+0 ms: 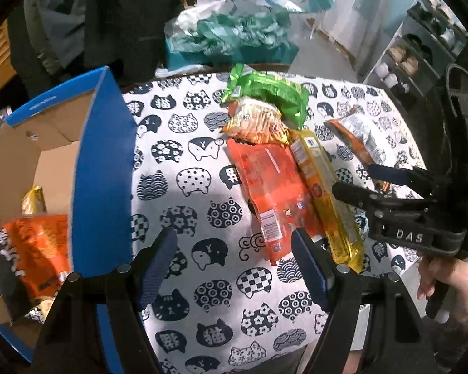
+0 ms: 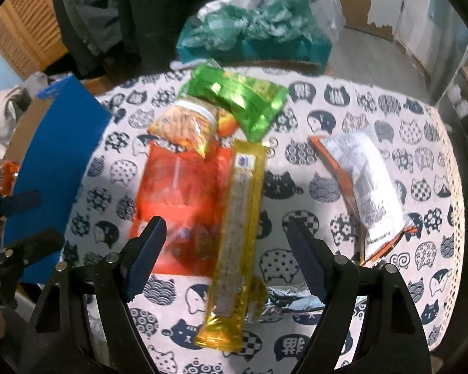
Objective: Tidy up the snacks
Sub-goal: 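Grasp a long yellow stick packet with the right tool while the left tool reaches the orange bag, then grasp and lift the orange bag with the left tool while the right tool lifts the yellow stick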
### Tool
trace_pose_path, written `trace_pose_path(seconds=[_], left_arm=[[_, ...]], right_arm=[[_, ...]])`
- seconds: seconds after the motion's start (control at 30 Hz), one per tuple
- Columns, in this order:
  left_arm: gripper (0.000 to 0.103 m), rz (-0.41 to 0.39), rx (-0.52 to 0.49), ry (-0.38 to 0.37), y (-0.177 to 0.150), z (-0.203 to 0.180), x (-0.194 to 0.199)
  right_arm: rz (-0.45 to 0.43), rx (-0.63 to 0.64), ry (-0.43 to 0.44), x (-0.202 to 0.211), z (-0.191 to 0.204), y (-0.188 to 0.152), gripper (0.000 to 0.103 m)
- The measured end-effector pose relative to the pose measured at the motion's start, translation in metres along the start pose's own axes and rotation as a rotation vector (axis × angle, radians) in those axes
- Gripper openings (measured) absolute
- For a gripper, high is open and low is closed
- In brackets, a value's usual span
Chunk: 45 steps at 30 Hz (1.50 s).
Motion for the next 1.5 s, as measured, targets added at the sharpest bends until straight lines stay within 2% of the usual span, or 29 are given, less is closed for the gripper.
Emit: trace_pose_path(seconds=[0.17, 0.27, 0.37, 0.4, 0.53, 0.8, 0.97, 1.03, 1.1, 1.13, 1.33, 1.5], left_arm=[[0.077, 0.046, 0.01, -0.008, -0.001, -0.005, -0.021], [0.077, 0.073, 0.022, -0.018, -0.002, -0.008, -0.03], [0.077, 0.093, 0.039, -0.041, -0.001, -0.012, -0.038], [0.077, 0.097, 0.044, -0.042, 0.0, -0.013, -0.041], [0.08, 0.109, 0.068, -0.052, 0.005, -0.019, -0.051], [0.08, 0.131, 0.137, -0.059, 0.016, -0.034, -0.078], [0.081, 0.147, 0.218, -0.058, 0.02, -0.037, -0.093], [0.086, 0.15, 0.245, -0.041, 0.022, -0.037, -0.098], [0.086, 0.146, 0.265, -0.038, 0.023, -0.037, -0.103], [0.086, 0.152, 0.268, -0.028, 0.023, -0.038, -0.106], [0.086, 0.198, 0.221, 0.02, 0.019, -0.047, -0.127], [0.089, 0.179, 0.13, 0.041, 0.018, -0.06, -0.133]], right_arm=[[0.054, 0.017, 0.001, -0.019, -0.003, -0.014, 0.078], [0.091, 0.021, 0.02, -0.03, -0.004, -0.022, 0.066], [0.114, 0.046, 0.017, -0.038, -0.004, -0.029, 0.05], [0.117, 0.057, 0.013, -0.04, -0.004, -0.03, 0.037], [0.11, 0.084, -0.016, -0.038, -0.011, -0.029, 0.029], [0.107, 0.062, -0.084, -0.033, -0.037, -0.027, 0.028], [0.107, 0.069, -0.075, -0.034, -0.037, -0.027, 0.028], [0.102, 0.062, -0.061, -0.033, -0.036, -0.027, 0.028], [0.099, 0.055, -0.048, -0.027, -0.044, -0.025, 0.028], [0.099, 0.05, -0.041, -0.028, -0.046, -0.024, 0.032], [0.103, 0.029, -0.032, -0.031, -0.057, -0.022, 0.044], [0.109, 0.027, -0.029, -0.025, -0.058, -0.029, 0.044]])
Point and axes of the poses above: each gripper's, at about its wrist camera, not at the fingertips, and x roughly against the way its jaws point, z to its left, y to its top, the point moved 3 cm from there along -x, roughly the way its jaws point, and after that the axes turned 7 degrees about -z, right-handed, at the moved point
